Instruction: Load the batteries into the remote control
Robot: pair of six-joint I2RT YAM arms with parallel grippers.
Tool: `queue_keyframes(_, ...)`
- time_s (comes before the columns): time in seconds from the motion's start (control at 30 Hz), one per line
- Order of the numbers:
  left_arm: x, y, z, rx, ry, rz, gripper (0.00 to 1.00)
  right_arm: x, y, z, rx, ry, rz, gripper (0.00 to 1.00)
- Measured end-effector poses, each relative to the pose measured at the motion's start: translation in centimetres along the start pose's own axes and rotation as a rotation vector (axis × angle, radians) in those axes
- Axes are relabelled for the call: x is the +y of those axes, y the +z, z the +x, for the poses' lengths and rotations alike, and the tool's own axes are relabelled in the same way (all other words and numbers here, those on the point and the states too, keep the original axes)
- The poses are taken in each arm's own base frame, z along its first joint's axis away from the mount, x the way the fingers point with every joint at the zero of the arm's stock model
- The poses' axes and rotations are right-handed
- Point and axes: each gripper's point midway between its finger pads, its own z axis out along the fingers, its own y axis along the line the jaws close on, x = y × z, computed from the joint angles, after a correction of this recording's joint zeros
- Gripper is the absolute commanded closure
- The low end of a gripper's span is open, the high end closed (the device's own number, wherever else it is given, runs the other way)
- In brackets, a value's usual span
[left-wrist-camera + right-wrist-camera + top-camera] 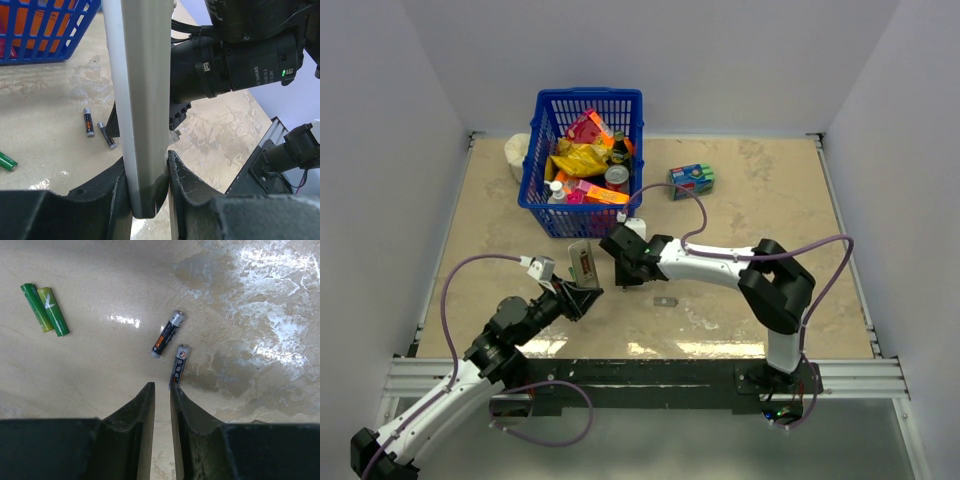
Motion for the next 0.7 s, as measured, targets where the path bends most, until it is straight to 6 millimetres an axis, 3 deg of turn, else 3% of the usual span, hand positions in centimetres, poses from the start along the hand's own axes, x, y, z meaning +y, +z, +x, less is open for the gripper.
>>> queue_keyframes(0.7,0.0,-0.1,-0.2,-0.008,0.006,-0.002,1.0,-1.1,1.7,-1.1,-0.083,-0.02,0.123,0.8)
